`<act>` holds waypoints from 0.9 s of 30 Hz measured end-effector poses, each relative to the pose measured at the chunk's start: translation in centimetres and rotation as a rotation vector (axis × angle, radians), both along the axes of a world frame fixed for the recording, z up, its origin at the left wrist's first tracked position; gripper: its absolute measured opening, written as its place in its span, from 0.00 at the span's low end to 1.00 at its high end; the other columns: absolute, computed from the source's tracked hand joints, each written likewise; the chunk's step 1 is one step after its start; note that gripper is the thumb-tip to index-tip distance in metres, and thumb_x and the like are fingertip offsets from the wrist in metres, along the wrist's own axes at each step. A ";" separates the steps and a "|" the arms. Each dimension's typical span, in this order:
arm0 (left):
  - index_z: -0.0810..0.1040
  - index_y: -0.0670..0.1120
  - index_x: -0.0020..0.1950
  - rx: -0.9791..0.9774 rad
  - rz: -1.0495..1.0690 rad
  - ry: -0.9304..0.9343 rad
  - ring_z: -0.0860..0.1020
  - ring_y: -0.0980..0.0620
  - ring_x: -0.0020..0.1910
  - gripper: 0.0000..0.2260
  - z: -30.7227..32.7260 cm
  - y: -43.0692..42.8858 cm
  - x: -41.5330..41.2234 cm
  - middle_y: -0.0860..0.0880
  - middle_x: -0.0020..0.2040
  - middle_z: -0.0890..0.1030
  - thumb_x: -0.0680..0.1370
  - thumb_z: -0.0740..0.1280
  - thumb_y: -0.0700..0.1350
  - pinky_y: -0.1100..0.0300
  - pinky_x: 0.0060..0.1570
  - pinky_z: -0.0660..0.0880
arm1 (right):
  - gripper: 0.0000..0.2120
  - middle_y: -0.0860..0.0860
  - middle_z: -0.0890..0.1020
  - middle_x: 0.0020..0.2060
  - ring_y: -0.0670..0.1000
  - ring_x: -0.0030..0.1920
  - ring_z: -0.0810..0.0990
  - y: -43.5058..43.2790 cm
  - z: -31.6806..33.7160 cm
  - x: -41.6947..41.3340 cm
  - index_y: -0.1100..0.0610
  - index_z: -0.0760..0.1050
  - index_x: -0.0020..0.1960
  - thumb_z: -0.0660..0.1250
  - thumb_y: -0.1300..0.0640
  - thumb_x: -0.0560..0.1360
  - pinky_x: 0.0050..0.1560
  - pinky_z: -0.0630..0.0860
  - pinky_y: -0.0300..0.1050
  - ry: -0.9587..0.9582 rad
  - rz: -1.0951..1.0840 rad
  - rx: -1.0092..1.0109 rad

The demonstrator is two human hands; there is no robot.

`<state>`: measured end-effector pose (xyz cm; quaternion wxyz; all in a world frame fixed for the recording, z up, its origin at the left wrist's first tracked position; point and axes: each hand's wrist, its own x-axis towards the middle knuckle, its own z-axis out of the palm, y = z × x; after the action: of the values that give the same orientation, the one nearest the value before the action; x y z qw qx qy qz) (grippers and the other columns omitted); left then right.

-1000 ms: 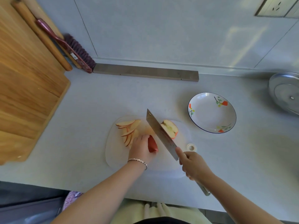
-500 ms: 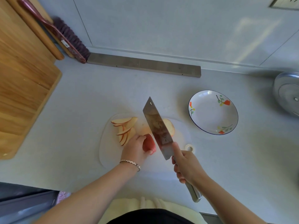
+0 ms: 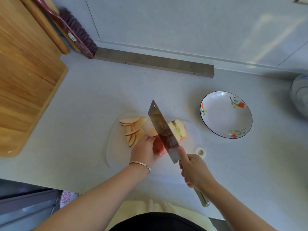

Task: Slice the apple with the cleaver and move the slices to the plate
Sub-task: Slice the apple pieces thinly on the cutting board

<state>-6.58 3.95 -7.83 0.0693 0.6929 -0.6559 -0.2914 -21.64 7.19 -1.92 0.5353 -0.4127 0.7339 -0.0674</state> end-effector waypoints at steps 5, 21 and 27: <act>0.74 0.46 0.62 0.004 0.027 0.017 0.73 0.50 0.61 0.21 0.0 -0.1 -0.2 0.51 0.63 0.73 0.71 0.71 0.50 0.61 0.56 0.71 | 0.26 0.51 0.66 0.24 0.49 0.22 0.64 0.7 -0.1 -0.3 0.58 0.63 0.34 0.49 0.37 0.78 0.26 0.65 0.38 0.036 0.032 0.009; 0.76 0.45 0.59 0.001 0.139 0.171 0.74 0.50 0.59 0.23 -0.4 0.1 -0.2 0.49 0.59 0.77 0.66 0.76 0.48 0.61 0.58 0.72 | 0.25 0.49 0.63 0.22 0.47 0.20 0.60 0.0 -2.1 -0.1 0.57 0.63 0.34 0.53 0.38 0.78 0.22 0.60 0.36 -0.079 -0.108 0.004; 0.70 0.44 0.67 0.051 0.067 0.069 0.68 0.50 0.67 0.27 -0.5 0.0 0.0 0.49 0.67 0.71 0.71 0.72 0.49 0.61 0.65 0.66 | 0.25 0.49 0.65 0.23 0.47 0.21 0.61 0.4 -0.7 -0.6 0.57 0.64 0.33 0.52 0.38 0.77 0.22 0.61 0.35 -0.085 -0.057 -0.017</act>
<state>-6.59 3.92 -8.31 0.0841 0.7054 -0.6220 -0.3293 -22.20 7.63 -2.64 0.5603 -0.3928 0.7214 -0.1064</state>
